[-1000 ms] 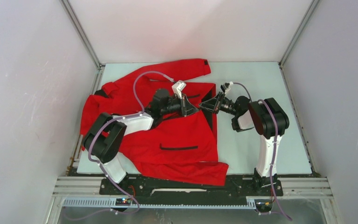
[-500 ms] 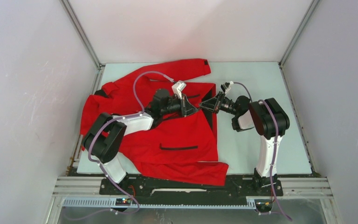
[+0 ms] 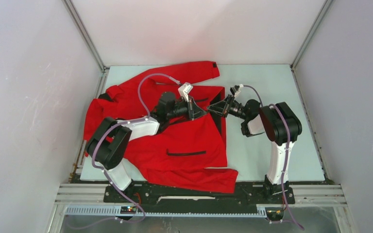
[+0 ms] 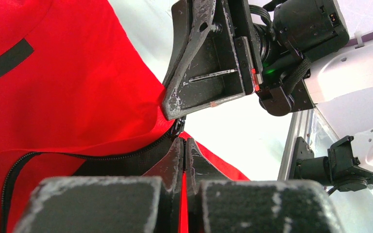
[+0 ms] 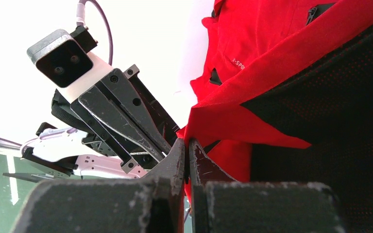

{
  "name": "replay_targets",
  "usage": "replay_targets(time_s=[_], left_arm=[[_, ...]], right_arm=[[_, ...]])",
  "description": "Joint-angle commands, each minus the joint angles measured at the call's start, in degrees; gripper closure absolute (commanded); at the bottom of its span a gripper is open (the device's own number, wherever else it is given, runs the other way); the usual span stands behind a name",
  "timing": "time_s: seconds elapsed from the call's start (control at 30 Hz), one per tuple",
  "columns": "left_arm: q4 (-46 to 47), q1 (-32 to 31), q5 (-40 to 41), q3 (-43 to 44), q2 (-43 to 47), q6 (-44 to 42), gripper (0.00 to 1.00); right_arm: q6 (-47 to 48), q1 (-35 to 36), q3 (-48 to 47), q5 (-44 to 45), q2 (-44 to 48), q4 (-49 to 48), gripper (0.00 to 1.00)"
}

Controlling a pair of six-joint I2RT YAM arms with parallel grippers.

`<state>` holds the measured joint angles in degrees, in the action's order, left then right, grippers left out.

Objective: Zip up the jacket

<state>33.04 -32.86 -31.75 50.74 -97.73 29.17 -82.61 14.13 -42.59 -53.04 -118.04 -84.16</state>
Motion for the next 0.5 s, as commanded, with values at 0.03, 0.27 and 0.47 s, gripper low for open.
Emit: replay_targets(time_s=[0.03,0.27,0.47], left_arm=[[1.5,0.1,1.6,2.5,1.4,-1.2,0.99],[-0.5,1.0,1.5,0.2,3.3,-0.2,0.67],[0.2,1.0,0.4,-0.7,3.1,0.3,0.67]], right_arm=[[-1.3,1.0,-0.8,-3.4,3.7,-3.3,1.00],[-1.4,0.8,-0.7,-3.5,3.8,-3.3,1.00],[-1.4,0.8,-0.7,-3.6,3.9,-3.2,1.00]])
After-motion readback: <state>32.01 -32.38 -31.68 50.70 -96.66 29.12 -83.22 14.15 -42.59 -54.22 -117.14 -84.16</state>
